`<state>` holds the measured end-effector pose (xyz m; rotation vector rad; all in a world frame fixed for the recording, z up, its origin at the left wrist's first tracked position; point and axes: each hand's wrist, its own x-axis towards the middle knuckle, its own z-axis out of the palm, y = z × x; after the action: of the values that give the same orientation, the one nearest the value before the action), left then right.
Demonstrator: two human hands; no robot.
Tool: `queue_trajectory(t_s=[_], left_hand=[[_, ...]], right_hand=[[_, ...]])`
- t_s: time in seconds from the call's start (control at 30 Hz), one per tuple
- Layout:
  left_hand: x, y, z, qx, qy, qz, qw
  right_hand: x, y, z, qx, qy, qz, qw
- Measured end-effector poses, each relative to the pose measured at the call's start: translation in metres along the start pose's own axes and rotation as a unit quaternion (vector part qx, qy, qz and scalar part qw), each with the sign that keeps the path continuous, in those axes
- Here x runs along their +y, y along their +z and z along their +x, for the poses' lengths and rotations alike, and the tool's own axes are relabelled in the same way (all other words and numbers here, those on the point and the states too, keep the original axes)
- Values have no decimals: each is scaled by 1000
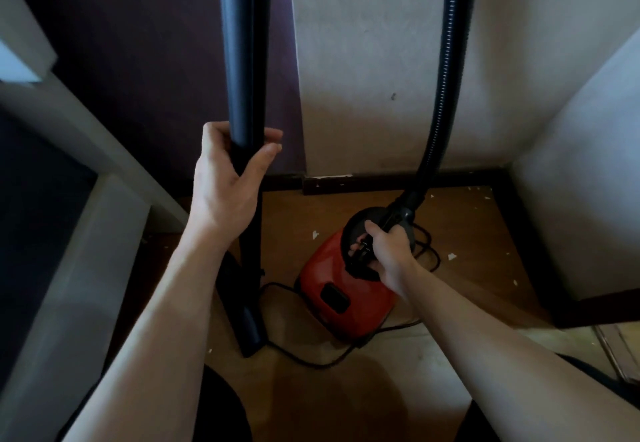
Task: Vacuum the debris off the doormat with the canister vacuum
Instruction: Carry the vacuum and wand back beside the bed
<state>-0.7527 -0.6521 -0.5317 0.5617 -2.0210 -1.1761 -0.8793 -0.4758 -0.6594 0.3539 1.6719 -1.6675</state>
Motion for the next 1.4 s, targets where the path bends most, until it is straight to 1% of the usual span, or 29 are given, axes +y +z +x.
queue_trajectory(t_s=[0.13, 0.23, 0.3, 0.43, 0.5, 0.57, 0.67, 0.8, 0.87, 0.97, 1.03, 1.13, 1.23, 1.4], left_hand=[[5, 8, 5, 35, 2, 19, 999], [11, 16, 14, 51, 20, 8, 998], [12, 21, 19, 33, 23, 4, 999], [9, 32, 18, -35, 27, -22, 999], [10, 37, 16, -37, 18, -10, 999], [14, 40, 16, -14, 9, -10, 1000], [14, 44, 21, 14, -9, -19, 1000], [10, 50, 31, 29, -29, -22, 999], [7, 53, 40, 38, -43, -19, 998], [4, 53, 55, 49, -44, -3, 998], [3, 52, 62, 58, -43, 7, 997], [2, 54, 70, 84, -45, 12, 995], [6, 67, 79, 87, -48, 10, 995], [10, 94, 93, 100, -39, 12, 994]], right_hand=[[-1, -12, -2, -49, -24, -76, 996], [-2, -22, -4, -95, -57, -146, 983], [-4, -28, -5, -112, -77, -188, 973], [-5, -40, -3, -138, -74, -198, 968], [-6, -43, -1, -148, -75, -201, 965], [-6, -44, 0, -161, -84, -208, 961], [-3, -40, 2, -148, -101, -223, 958], [-1, -33, 7, -84, -141, -236, 958], [-2, -31, 8, -65, -150, -239, 957], [-4, -32, 12, -48, -153, -253, 954], [-10, -38, 14, -35, -146, -235, 960], [-16, -48, 10, -56, -144, -227, 962], [-13, -51, 4, -85, -148, -258, 951], [-10, -57, 2, -82, -149, -278, 945]])
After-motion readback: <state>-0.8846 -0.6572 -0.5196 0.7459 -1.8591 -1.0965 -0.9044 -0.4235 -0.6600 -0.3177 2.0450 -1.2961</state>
